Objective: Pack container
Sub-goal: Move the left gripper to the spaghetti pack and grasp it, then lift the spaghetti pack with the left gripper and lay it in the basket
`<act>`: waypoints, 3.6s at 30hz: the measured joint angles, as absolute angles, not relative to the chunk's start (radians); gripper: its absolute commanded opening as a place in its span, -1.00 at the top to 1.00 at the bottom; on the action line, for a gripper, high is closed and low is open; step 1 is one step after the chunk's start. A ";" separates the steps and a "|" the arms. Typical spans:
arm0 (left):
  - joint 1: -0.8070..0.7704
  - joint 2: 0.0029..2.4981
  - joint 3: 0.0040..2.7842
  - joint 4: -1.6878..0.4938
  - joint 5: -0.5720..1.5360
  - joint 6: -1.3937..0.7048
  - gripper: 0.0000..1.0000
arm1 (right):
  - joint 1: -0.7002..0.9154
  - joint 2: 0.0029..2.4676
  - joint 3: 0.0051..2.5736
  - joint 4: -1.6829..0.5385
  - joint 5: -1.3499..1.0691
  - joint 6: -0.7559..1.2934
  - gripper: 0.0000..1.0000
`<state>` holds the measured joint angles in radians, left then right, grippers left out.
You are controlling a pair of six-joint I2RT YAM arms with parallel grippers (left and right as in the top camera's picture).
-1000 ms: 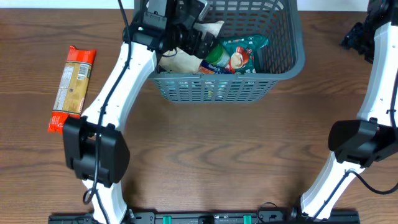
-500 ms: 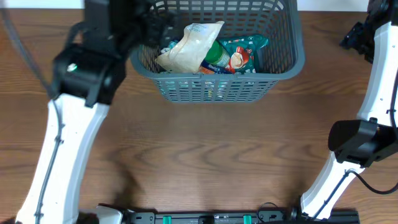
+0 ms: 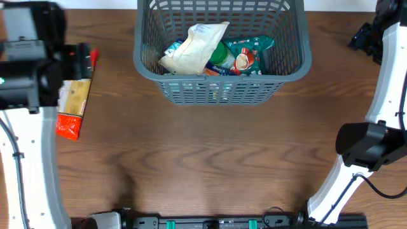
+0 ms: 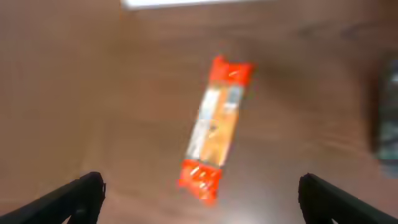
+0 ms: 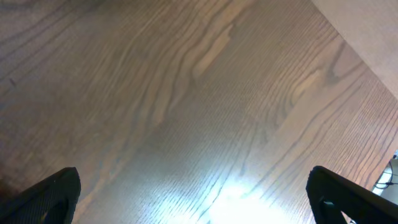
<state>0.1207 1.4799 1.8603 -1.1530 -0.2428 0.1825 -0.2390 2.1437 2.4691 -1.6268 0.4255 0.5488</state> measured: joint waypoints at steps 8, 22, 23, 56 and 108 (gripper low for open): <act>0.340 1.591 1.827 -1.143 -0.156 0.244 -0.97 | -0.239 2.144 2.469 -1.627 0.426 0.549 -0.98; 0.453 1.892 1.821 -1.089 0.074 0.480 -0.97 | -0.239 2.144 2.469 -1.626 0.426 0.549 -0.99; 0.453 1.901 1.821 -1.076 0.088 0.502 -0.96 | -0.239 2.144 2.469 -1.627 0.426 0.549 -0.99; 0.447 2.317 1.821 -0.879 0.146 0.625 -0.97 | -0.239 2.144 2.469 -1.627 0.426 0.549 -0.98; 0.385 2.167 1.807 -0.823 0.204 0.516 0.89 | -0.239 2.144 2.469 -1.627 0.426 0.549 -0.98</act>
<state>0.3851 2.1670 1.8072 -0.8227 0.2035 0.5156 -0.2390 2.1437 2.4691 -1.6268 0.4259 0.5488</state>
